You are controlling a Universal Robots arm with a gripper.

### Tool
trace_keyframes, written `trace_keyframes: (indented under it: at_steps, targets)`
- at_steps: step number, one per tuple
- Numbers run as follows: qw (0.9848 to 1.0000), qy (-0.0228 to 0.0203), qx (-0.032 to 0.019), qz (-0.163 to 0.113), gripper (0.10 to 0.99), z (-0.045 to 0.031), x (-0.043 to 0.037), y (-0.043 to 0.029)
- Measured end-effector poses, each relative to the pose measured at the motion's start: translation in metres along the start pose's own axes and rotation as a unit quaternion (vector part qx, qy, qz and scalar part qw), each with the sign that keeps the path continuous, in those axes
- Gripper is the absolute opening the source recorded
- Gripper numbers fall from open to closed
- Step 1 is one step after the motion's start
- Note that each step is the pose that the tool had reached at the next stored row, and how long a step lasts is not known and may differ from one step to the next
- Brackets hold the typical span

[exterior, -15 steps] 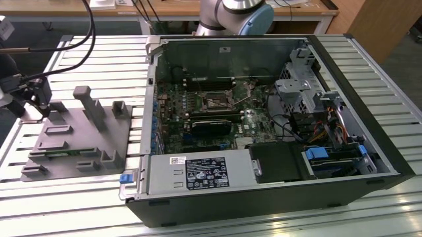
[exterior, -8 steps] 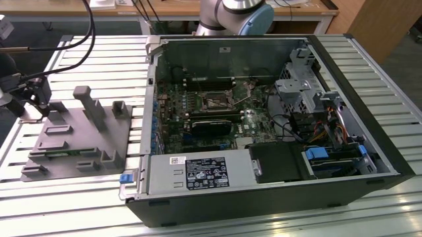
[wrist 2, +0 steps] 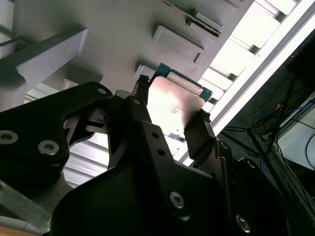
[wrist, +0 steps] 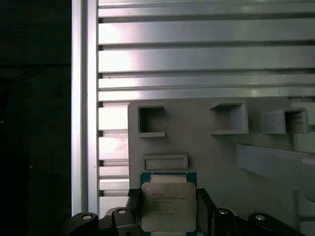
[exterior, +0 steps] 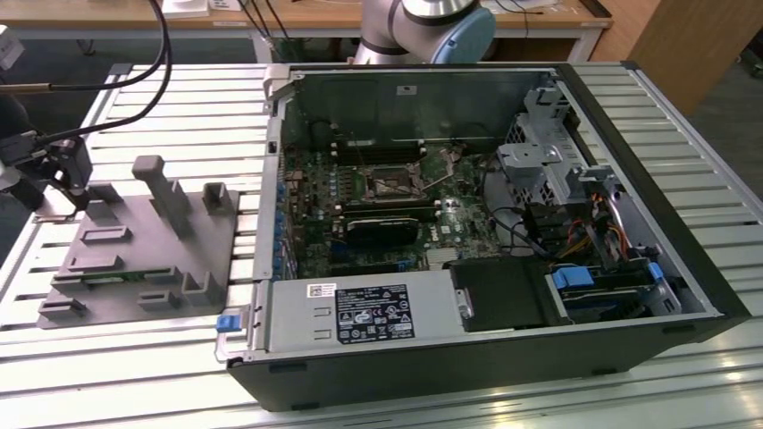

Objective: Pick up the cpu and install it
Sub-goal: 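Pick up the cpu and move it towards the insertion slot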

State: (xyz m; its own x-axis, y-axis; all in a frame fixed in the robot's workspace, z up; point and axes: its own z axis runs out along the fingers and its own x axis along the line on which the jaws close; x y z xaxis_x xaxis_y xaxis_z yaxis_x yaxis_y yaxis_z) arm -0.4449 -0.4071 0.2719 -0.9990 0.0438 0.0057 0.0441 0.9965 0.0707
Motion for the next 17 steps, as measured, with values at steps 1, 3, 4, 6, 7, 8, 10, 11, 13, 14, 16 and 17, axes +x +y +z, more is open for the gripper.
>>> trace_keyframes:
  at_steps: [1, 3, 4, 6, 7, 8, 10, 11, 13, 14, 16, 17]
  targets:
    - [1.0000, 0.0000, -0.0001, 0.000, 0.541, -0.0002, 0.0000, 0.0000]
    - [1.0000, 0.0000, -0.0003, 0.000, 0.541, -0.0005, 0.0000, 0.0001]
    - [1.0000, 0.0000, -0.0003, 0.000, 0.541, -0.0007, 0.0000, 0.0001]
    - [1.0000, 0.0000, -0.0006, 0.000, 0.541, -0.0011, 0.0000, 0.0001]
    - [1.0000, 0.0000, -0.0007, 0.000, 0.541, -0.0013, 0.0000, 0.0001]
    - [1.0000, 0.0000, -0.0008, 0.000, 0.541, -0.0015, 0.0000, 0.0001]
    - [1.0000, 0.0000, -0.0010, 0.000, 0.541, -0.0019, 0.0000, 0.0001]
    - [1.0000, 0.0001, -0.0012, 0.000, 0.541, -0.0022, 0.0000, 0.0002]
    - [1.0000, 0.0001, -0.0013, 0.000, 0.541, -0.0029, 0.0000, 0.0002]
    - [1.0000, 0.0001, -0.0015, 0.000, 0.541, -0.0032, 0.0000, 0.0002]
    - [1.0000, 0.0001, -0.0018, 0.000, 0.541, -0.0038, 0.0000, 0.0003]
    - [1.0000, 0.0001, -0.0019, 0.000, 0.541, -0.0041, 0.0000, 0.0003]
